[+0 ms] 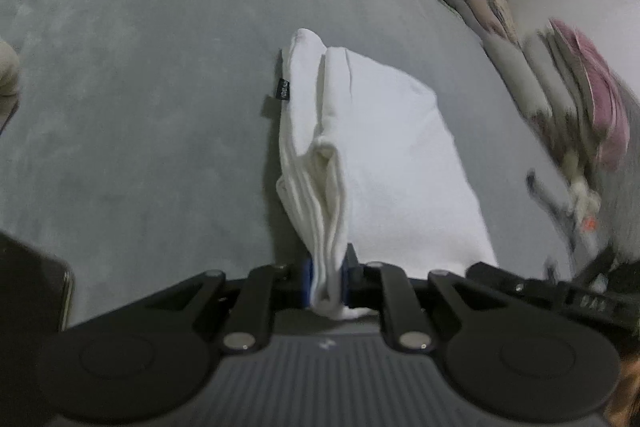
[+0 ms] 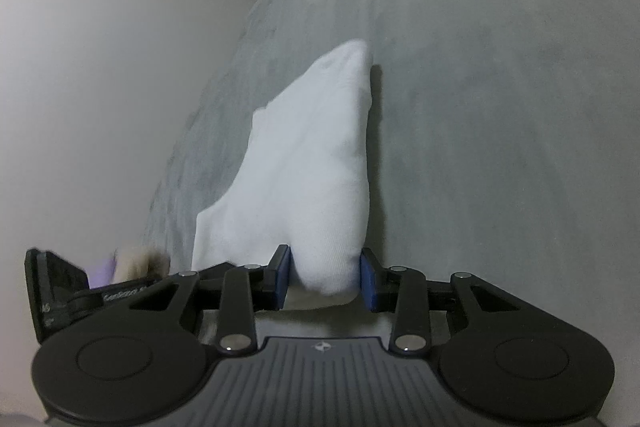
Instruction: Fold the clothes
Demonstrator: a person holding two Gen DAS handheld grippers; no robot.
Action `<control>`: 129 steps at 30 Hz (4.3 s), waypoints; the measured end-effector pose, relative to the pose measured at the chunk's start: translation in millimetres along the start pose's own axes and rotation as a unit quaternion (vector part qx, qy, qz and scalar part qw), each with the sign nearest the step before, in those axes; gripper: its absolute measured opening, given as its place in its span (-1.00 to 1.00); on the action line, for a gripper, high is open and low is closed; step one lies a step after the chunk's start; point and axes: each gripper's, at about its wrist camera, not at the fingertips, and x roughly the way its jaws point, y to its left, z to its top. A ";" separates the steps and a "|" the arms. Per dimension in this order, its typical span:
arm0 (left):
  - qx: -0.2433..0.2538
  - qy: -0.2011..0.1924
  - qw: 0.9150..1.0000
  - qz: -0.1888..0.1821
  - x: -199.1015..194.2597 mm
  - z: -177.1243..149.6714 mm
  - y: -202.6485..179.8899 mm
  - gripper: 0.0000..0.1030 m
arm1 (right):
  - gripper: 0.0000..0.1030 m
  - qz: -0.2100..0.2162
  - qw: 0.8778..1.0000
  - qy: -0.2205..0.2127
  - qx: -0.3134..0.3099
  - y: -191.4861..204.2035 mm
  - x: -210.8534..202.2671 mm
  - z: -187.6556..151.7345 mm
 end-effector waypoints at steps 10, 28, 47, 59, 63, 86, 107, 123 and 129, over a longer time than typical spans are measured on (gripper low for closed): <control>0.013 -0.025 1.000 0.009 -6.4 1.0 7.4 -0.24 | -0.19 0.011 1.000 -0.012 -0.025 -10.0 0.2 -10.8; 0.080 -0.092 0.989 0.088 -35.3 4.8 -2.7 -0.09 | -0.39 -0.069 0.954 -0.049 -0.289 59.6 32.6 2.8; 0.045 -0.066 0.997 0.025 6.7 15.2 -11.4 -0.96 | -0.37 -0.091 0.944 -0.074 -0.308 63.2 39.5 -12.0; 0.000 -0.077 0.997 0.018 7.8 9.4 -3.6 -0.97 | -0.38 -0.059 0.941 -0.106 -0.317 70.9 20.5 -12.5; 0.018 -0.083 0.996 0.033 4.0 7.8 -5.7 -0.97 | -0.37 -0.080 0.927 -0.073 -0.359 77.2 36.3 -27.7; 0.057 -0.121 0.987 0.090 5.8 5.5 -22.9 -0.89 | -0.24 -0.085 0.926 -0.071 -0.362 80.7 43.7 -33.3; 0.053 -0.116 0.987 0.096 6.9 2.2 -18.9 -0.91 | -0.29 -0.077 0.914 -0.029 -0.397 84.5 35.5 -47.8; 0.066 -0.134 0.984 0.098 -2.4 -2.8 -24.0 -0.91 | -0.24 -0.073 0.918 -0.038 -0.389 82.0 39.8 -53.1; 0.127 -0.163 0.975 0.083 -26.6 -28.3 -41.7 -0.88 | -0.24 -0.071 0.919 -0.039 -0.385 81.4 39.3 -52.5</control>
